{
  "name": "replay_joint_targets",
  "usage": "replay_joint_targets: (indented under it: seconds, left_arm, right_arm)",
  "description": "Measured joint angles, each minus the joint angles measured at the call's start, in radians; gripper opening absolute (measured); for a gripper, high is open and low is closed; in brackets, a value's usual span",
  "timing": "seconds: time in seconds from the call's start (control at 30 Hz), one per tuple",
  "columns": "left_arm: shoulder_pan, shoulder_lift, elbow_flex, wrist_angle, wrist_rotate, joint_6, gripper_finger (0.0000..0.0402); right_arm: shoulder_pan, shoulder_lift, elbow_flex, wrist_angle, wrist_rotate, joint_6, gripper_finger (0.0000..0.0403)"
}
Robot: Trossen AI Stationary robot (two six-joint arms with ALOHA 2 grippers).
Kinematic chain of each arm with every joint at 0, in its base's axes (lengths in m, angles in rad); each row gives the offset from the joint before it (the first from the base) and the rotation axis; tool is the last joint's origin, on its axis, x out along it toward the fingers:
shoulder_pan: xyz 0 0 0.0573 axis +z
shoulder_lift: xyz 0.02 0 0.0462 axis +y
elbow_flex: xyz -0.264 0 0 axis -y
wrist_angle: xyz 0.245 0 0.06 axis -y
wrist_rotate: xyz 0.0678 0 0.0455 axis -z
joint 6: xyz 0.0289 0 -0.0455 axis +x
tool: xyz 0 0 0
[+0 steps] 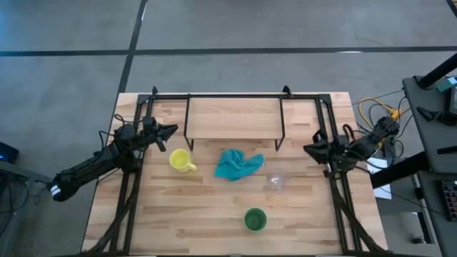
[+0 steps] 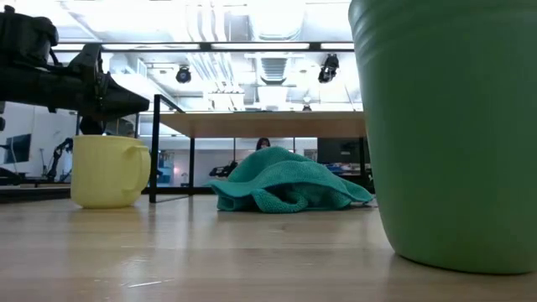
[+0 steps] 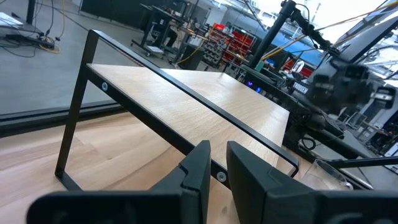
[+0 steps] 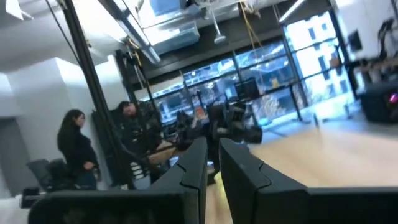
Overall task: Stack small to large cups/mugs on shelf
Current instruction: Put the transparent cup on the shelf
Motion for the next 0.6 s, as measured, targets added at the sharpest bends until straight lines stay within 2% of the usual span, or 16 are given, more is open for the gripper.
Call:
replay_joint_targets:
  seconds: [0.13, 0.23, 0.47, 0.6]
  left_arm:
    - [0.0, 0.0, 0.0, 0.0, 0.0, 0.0, 0.0039]
    - [0.0, 0.0, 0.0, 0.0, 0.0, 0.0, 0.0039]
    - [0.0, 0.0, 0.0, 0.009, 0.0, -0.003, 0.0039]
    - [0.0, -0.002, 0.0, 0.024, 0.001, -0.074, 0.0039]
  right_arm:
    - [0.0, 0.128, 0.202, -0.207, 0.016, -0.032, 0.0038]
    - [0.0, 0.264, 0.39, -0.381, 0.053, -0.014, 0.0038]
    - [0.0, 0.61, 0.819, -0.823, 0.053, -0.003, 0.0038]
    - [0.0, 0.777, 1.001, -1.011, 0.077, -0.002, 0.0038]
